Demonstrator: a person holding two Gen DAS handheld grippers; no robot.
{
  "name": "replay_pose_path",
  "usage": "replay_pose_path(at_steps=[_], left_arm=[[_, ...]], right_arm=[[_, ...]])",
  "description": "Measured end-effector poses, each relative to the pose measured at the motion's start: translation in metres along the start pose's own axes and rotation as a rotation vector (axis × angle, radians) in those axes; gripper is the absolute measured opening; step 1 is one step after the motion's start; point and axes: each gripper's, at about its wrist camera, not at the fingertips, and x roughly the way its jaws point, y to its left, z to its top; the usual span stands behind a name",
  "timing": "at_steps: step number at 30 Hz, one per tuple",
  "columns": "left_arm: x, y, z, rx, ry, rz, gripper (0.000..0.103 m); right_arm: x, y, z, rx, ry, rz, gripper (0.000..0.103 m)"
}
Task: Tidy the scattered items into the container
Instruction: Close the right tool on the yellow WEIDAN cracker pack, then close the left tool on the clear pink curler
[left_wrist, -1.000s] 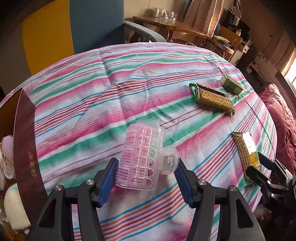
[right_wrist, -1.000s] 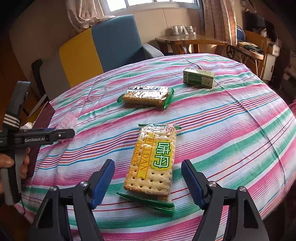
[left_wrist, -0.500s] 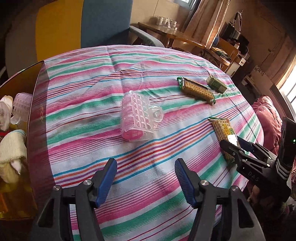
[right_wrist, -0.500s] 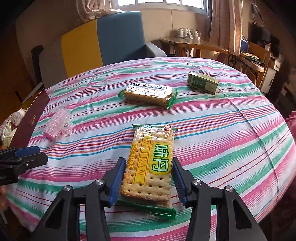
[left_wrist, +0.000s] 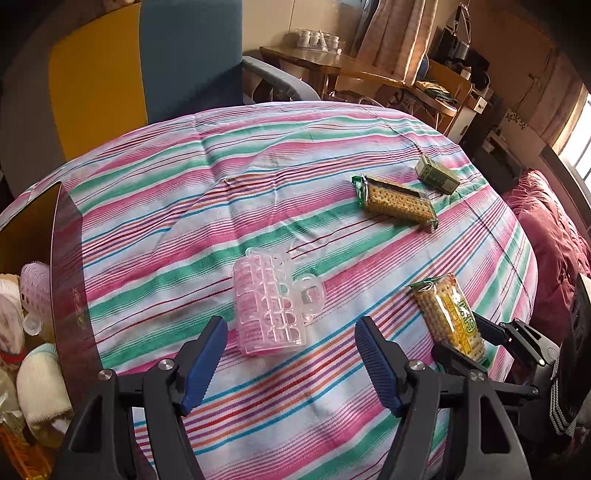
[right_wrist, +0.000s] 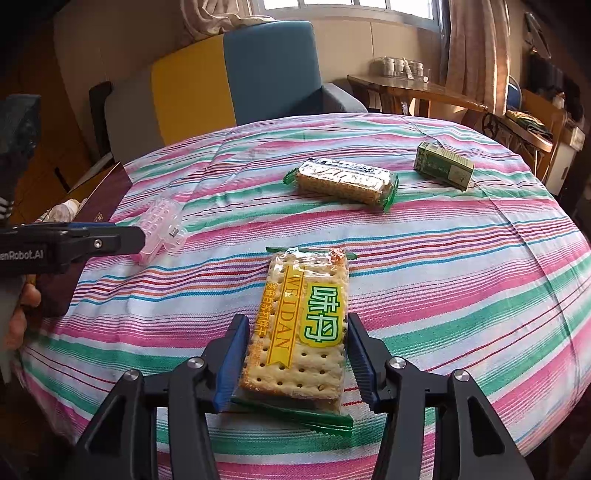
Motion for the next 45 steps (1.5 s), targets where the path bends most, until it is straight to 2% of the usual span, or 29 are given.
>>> replay_pose_path(at_steps=[7, 11, 15, 18, 20, 22, 28, 33, 39, 45], left_arm=[[0.025, 0.006, 0.012, -0.02, 0.054, 0.046, 0.073], [0.034, 0.017, 0.008, -0.072, 0.064, 0.032, 0.072], [0.029, 0.019, 0.002, -0.087, 0.024, 0.04, 0.061], [0.024, 0.018, -0.006, -0.101, 0.006, 0.026, 0.06], [0.018, 0.016, -0.013, -0.108, -0.009, 0.014, 0.06], [0.01, 0.011, -0.02, -0.106, -0.029, -0.005, 0.06], [-0.013, -0.005, -0.041, -0.07, -0.072, -0.017, 0.06], [-0.031, -0.002, -0.052, -0.086, -0.103, -0.02, 0.06], [-0.064, 0.017, -0.058, -0.134, -0.179, 0.002, 0.06], [-0.105, 0.06, -0.066, -0.231, -0.269, 0.056, 0.06]], right_arm=[[0.002, 0.004, -0.001, -0.018, -0.004, 0.015, 0.067], [0.003, 0.009, -0.002, -0.031, -0.007, 0.01, 0.072], [0.003, 0.011, -0.002, -0.034, -0.012, -0.004, 0.072], [0.004, 0.013, -0.002, -0.048, -0.013, -0.04, 0.066], [0.003, 0.011, -0.002, -0.041, -0.018, -0.055, 0.056], [0.001, 0.006, -0.001, -0.017, -0.018, -0.054, 0.049], [-0.004, 0.003, 0.001, 0.047, -0.009, 0.002, 0.048], [-0.008, 0.018, 0.003, 0.061, -0.006, 0.069, 0.048], [-0.014, 0.052, 0.02, -0.016, -0.027, 0.124, 0.048], [-0.019, 0.109, 0.052, -0.121, -0.067, 0.215, 0.048]])
